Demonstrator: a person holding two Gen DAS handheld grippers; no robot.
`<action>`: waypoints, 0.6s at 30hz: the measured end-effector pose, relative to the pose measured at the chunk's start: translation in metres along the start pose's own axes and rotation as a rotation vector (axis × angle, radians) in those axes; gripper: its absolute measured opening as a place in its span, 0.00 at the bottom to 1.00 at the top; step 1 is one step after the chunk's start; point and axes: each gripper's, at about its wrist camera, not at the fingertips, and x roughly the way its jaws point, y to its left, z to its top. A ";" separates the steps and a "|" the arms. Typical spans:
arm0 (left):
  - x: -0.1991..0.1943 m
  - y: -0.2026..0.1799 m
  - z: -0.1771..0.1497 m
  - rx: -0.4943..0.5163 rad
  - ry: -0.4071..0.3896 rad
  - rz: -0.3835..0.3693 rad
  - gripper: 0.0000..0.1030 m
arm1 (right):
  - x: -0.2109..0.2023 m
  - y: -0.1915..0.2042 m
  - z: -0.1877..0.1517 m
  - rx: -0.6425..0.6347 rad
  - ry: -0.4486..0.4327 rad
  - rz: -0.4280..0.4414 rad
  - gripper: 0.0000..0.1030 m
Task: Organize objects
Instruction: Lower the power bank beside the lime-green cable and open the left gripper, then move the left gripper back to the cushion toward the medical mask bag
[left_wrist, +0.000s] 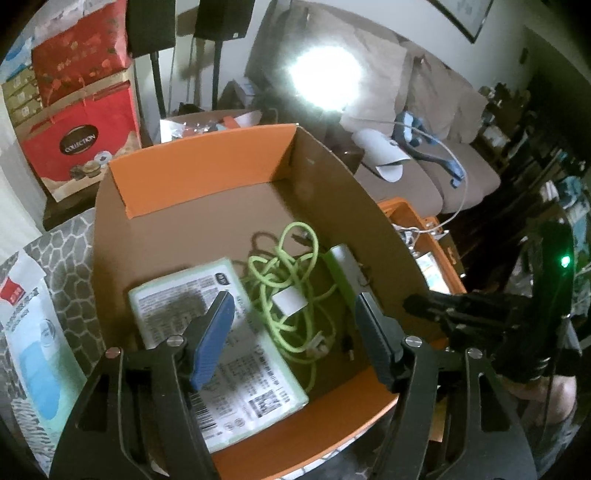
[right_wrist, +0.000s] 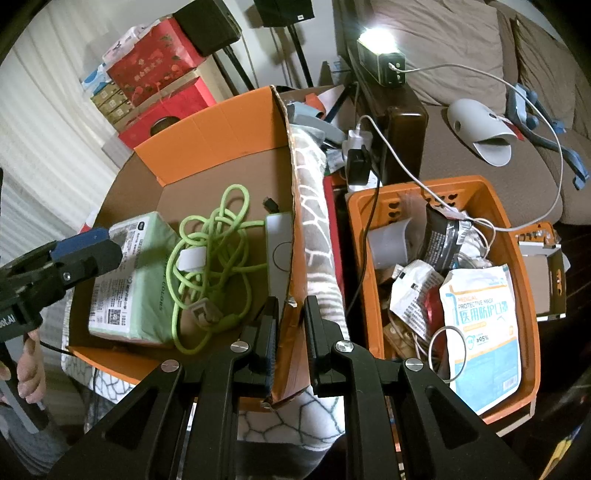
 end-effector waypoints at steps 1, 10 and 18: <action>0.000 0.001 -0.001 0.001 0.001 0.003 0.63 | 0.000 0.000 0.000 -0.001 0.000 -0.001 0.12; -0.016 0.008 -0.010 0.013 -0.047 0.036 0.89 | 0.000 0.000 0.000 0.001 0.000 0.000 0.12; -0.029 0.014 -0.015 0.030 -0.076 0.082 0.89 | 0.000 0.001 0.000 0.001 -0.001 0.001 0.12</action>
